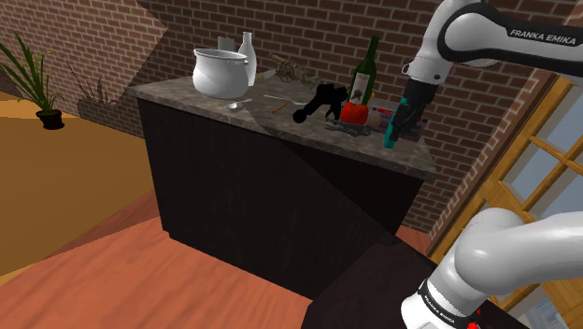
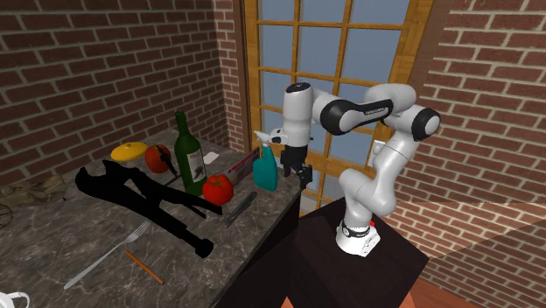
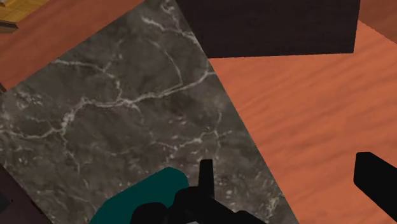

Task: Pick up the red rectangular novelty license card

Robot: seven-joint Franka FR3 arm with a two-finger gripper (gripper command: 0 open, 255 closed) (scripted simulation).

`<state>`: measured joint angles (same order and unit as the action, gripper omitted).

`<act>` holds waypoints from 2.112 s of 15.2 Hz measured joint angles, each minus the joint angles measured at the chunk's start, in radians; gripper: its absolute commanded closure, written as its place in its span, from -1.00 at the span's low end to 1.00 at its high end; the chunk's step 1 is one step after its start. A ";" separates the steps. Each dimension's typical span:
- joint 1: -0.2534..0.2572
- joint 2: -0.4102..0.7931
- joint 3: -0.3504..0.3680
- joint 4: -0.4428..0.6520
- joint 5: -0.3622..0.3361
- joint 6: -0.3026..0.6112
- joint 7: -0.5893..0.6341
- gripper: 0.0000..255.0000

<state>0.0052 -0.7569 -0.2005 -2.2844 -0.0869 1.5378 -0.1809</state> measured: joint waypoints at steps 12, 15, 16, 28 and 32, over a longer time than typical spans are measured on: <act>0.074 0.242 -0.301 0.316 -0.088 0.009 -0.515 -1.00; 0.110 0.353 -0.392 0.446 -0.061 0.005 -0.657 -1.00; 0.118 0.381 -0.420 0.471 -0.051 0.011 -0.703 -1.00; 0.134 0.461 -0.507 0.470 -0.017 0.098 -0.845 1.00; 0.133 0.459 -0.506 0.464 -0.019 0.102 -0.844 1.00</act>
<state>0.1386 -0.2981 -0.7065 -1.8199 -0.1055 1.6397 -1.0251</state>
